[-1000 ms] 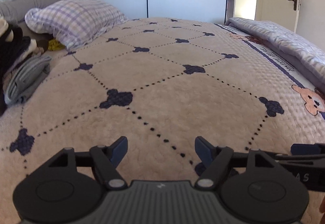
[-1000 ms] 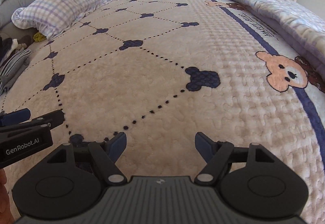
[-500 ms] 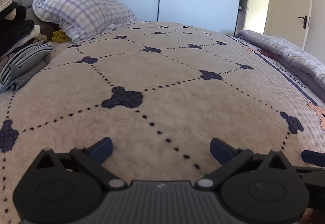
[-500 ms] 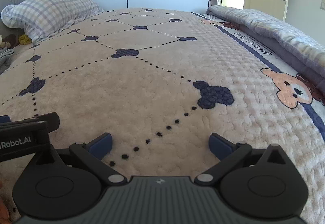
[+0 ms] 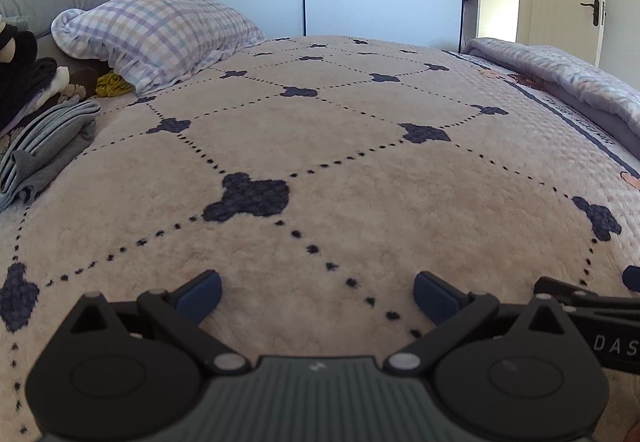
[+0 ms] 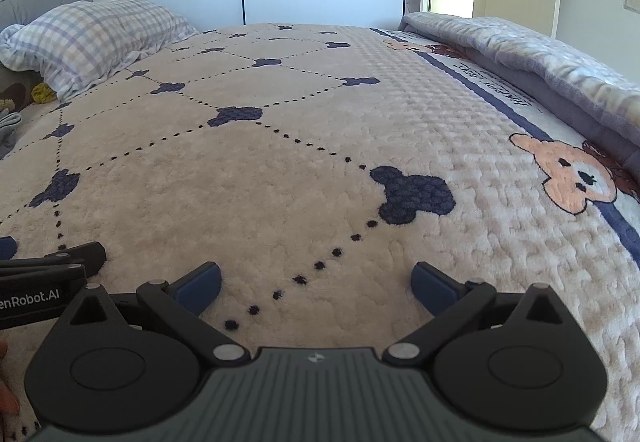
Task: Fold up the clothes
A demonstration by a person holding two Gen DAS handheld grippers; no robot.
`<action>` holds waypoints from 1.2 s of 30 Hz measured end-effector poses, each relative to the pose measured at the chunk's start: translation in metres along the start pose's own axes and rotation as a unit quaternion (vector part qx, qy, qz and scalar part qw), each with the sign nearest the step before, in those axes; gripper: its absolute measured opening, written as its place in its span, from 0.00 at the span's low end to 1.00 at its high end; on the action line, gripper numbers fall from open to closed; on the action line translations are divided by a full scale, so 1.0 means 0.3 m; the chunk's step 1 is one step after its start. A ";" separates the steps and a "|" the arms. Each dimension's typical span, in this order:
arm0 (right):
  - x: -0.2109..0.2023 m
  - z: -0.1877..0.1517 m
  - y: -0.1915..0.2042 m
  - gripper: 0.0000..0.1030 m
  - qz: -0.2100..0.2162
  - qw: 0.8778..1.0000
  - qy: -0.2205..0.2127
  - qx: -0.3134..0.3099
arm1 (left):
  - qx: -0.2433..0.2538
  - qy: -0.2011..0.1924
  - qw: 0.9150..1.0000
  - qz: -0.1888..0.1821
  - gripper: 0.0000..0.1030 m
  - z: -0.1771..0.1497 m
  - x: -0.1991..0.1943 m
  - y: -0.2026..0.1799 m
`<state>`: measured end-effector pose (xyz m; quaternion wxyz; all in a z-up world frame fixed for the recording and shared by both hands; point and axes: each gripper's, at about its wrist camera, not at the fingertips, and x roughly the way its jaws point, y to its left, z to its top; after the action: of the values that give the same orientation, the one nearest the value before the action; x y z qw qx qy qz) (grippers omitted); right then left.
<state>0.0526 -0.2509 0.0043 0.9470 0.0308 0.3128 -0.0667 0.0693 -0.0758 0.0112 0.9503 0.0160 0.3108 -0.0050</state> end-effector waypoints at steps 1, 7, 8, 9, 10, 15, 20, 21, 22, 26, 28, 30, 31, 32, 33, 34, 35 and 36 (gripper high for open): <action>0.003 -0.001 0.003 1.00 -0.001 1.000 0.000 -0.002 | -0.001 0.001 1.000 0.000 1.00 0.000 0.001 0.001; 0.007 -0.009 0.007 1.00 -0.005 1.000 -0.009 -0.007 | 0.001 0.000 1.000 0.002 1.00 -0.004 0.003 -0.002; 0.008 -0.007 0.003 1.00 -0.002 1.000 -0.007 -0.003 | 0.003 0.000 1.000 0.003 1.00 -0.005 0.004 -0.006; 0.009 -0.007 0.002 1.00 -0.002 1.000 -0.007 -0.002 | 0.005 0.000 1.000 0.005 1.00 -0.005 0.005 -0.009; 0.009 -0.007 0.001 1.00 -0.001 1.000 -0.007 -0.001 | 0.007 0.001 1.000 0.008 1.00 -0.005 0.007 -0.013; 0.009 -0.008 0.005 1.00 -0.002 1.000 -0.007 -0.002 | 0.005 0.001 1.000 0.008 1.00 -0.006 0.007 -0.012; 0.010 -0.008 0.003 1.00 -0.002 1.000 -0.007 -0.002 | 0.005 -0.002 1.000 0.012 1.00 -0.010 0.008 -0.016; 0.010 -0.008 0.002 1.00 -0.002 1.000 -0.007 -0.002 | 0.005 -0.003 1.000 0.012 1.00 -0.010 0.009 -0.016; 0.010 -0.008 0.002 1.00 -0.002 1.000 -0.007 -0.002 | 0.005 -0.003 1.000 0.012 1.00 -0.010 0.009 -0.016; 0.010 -0.008 0.001 1.00 -0.002 1.000 -0.007 -0.002 | 0.003 -0.005 1.000 0.013 1.00 -0.011 0.010 -0.016; 0.010 -0.008 0.002 1.00 -0.002 1.000 -0.007 -0.002 | 0.003 -0.005 1.000 0.013 1.00 -0.011 0.011 -0.015; 0.010 -0.008 0.003 1.00 -0.002 1.000 -0.007 -0.002 | 0.003 -0.005 1.000 0.013 1.00 -0.011 0.011 -0.015; 0.010 -0.008 0.002 1.00 -0.002 1.000 -0.007 -0.002 | 0.003 -0.005 1.000 0.013 1.00 -0.011 0.011 -0.016; 0.010 -0.008 0.002 1.00 -0.002 1.000 -0.007 -0.002 | 0.004 -0.006 1.000 0.013 1.00 -0.012 0.011 -0.016; 0.010 -0.008 0.002 1.00 -0.002 1.000 -0.007 -0.002 | 0.004 -0.006 1.000 0.013 1.00 -0.011 0.011 -0.016; 0.010 -0.008 0.003 1.00 -0.002 1.000 -0.007 -0.002 | 0.003 -0.006 1.000 0.013 1.00 -0.012 0.011 -0.016; 0.010 -0.008 0.003 1.00 -0.002 1.000 -0.007 -0.002 | 0.003 -0.006 1.000 0.013 1.00 -0.012 0.010 -0.017; 0.010 -0.008 0.003 1.00 -0.002 1.000 -0.007 -0.002 | 0.003 -0.006 1.000 0.013 1.00 -0.012 0.010 -0.017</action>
<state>0.0537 -0.2501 0.0007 0.9490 0.0277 0.3064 -0.0683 0.0695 -0.0808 0.0065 0.9521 0.0232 0.3048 0.0061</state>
